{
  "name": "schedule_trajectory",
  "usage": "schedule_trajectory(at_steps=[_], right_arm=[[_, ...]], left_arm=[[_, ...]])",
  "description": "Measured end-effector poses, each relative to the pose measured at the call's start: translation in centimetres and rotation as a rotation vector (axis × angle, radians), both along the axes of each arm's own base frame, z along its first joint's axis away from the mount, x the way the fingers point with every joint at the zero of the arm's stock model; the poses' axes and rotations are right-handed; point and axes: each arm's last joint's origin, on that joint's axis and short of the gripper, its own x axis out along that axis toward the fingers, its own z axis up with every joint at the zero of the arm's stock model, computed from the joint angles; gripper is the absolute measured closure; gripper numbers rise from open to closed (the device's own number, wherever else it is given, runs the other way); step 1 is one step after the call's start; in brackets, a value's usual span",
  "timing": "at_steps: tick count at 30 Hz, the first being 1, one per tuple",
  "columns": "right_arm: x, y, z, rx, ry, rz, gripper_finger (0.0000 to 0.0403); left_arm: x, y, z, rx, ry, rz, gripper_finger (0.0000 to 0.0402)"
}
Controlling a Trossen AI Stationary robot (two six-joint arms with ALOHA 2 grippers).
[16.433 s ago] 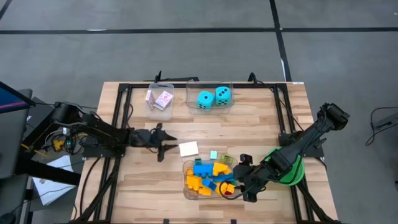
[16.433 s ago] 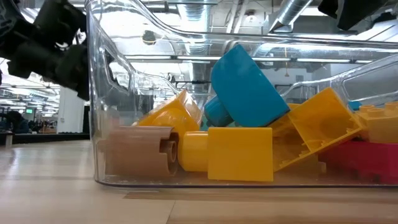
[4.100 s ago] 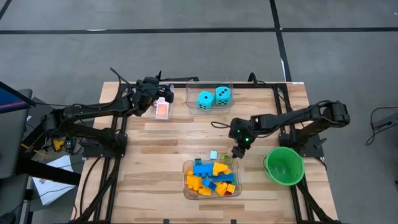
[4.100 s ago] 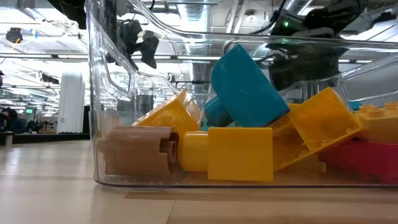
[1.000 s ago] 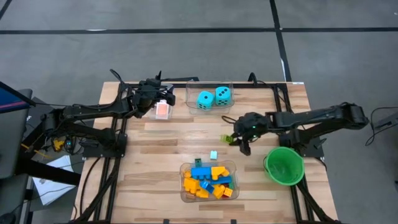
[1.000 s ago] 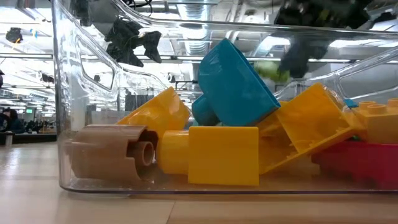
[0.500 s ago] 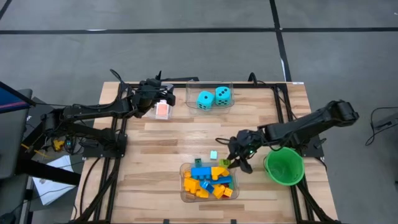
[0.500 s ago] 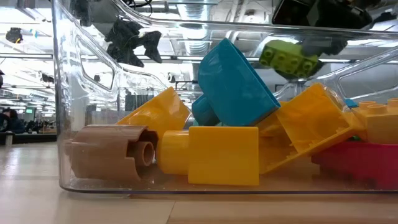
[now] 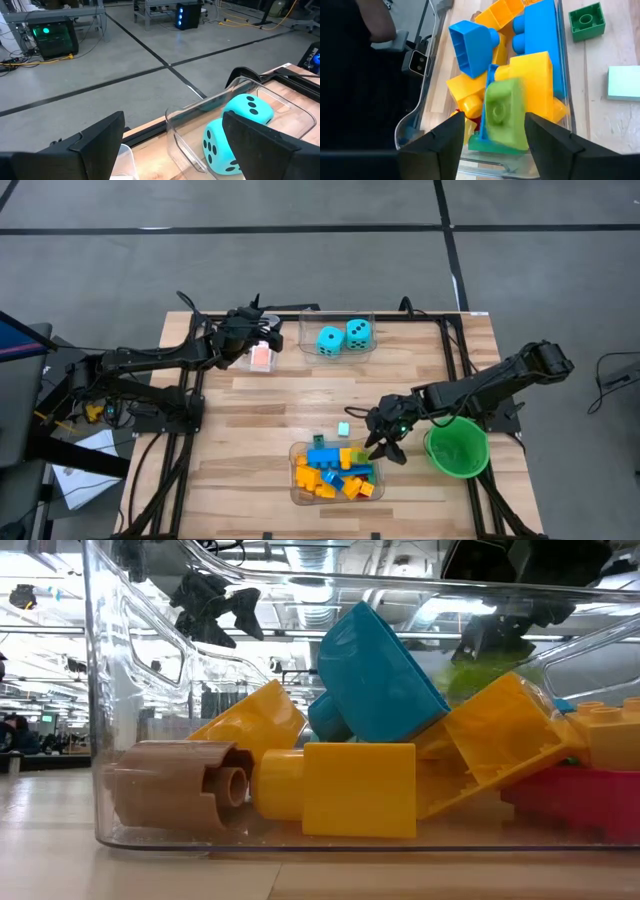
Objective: Pick & Place Toys
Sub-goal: Put the light green game piece into the bottom transparent bin, then adjust the bottom transparent bin
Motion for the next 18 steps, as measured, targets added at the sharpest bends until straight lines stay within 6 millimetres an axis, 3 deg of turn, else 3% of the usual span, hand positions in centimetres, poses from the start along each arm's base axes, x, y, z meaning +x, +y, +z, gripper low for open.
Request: schedule_trajectory(at_steps=[13,18], right_arm=[[-0.5,-0.1,0.3,0.026,0.016,0.011,0.0198],[-1.1,-0.5,2.6,0.004,-0.128,0.005,0.0205]], left_arm=[[0.1,0.0,0.0,-0.007,0.000,-0.029,0.0070],[0.4,-0.3,0.0,-0.010,0.028,-0.180,0.0070]])
